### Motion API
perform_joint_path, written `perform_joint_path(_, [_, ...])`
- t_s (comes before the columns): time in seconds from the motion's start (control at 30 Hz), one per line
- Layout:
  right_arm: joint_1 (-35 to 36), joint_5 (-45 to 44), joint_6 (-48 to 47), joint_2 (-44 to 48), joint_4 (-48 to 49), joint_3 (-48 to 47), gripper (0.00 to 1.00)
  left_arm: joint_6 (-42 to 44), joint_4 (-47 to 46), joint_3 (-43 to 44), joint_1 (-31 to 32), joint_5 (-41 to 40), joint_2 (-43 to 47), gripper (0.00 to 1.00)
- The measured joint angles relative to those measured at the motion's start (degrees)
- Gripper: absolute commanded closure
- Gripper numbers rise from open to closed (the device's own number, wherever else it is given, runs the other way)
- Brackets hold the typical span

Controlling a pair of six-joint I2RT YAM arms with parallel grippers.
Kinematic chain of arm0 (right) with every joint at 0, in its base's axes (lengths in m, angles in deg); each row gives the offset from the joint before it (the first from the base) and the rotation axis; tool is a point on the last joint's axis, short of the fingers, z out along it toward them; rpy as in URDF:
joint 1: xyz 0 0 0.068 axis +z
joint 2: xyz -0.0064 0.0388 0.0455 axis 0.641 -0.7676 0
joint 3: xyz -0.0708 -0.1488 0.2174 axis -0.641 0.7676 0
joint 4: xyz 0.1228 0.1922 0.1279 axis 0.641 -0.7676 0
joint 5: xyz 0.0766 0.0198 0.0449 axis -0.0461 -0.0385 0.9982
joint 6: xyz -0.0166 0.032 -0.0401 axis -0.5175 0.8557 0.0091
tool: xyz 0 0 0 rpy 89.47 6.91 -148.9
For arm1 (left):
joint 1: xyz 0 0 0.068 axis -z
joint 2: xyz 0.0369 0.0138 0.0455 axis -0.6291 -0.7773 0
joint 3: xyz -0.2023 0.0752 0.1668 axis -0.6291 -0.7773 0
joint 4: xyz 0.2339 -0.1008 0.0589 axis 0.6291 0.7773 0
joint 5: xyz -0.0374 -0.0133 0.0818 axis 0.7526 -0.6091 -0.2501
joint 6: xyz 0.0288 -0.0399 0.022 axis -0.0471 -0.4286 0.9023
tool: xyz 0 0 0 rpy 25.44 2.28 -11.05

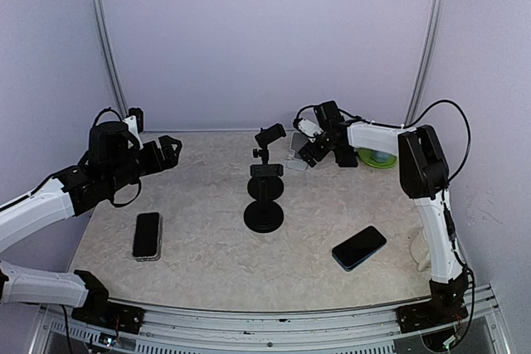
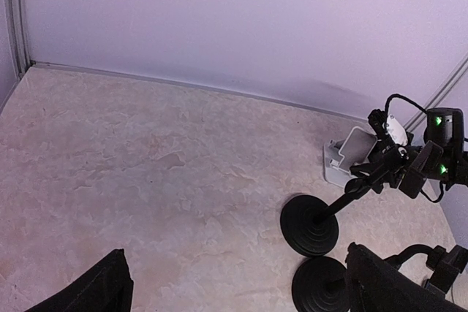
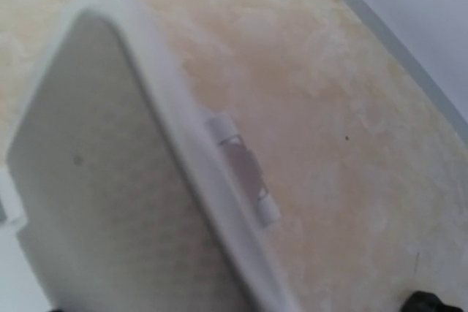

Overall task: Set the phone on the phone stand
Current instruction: Adjust the phone stand at the corner of the board.

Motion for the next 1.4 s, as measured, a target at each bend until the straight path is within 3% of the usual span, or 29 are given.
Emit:
perform_joint_path(0.6, [1.51, 5.27, 1.9, 0.0, -1.92, -1.92, 0.0, -0.09, -0.42, -0.66, 0.0, 0.0, 0.0, 0.01])
perform_joint_path(1.4, [1.73, -1.57, 1.64, -1.46, -3.98, -1.92, 0.0, -0.13, -0.44, -1.42, 0.0, -0.02, 0.07, 0.01])
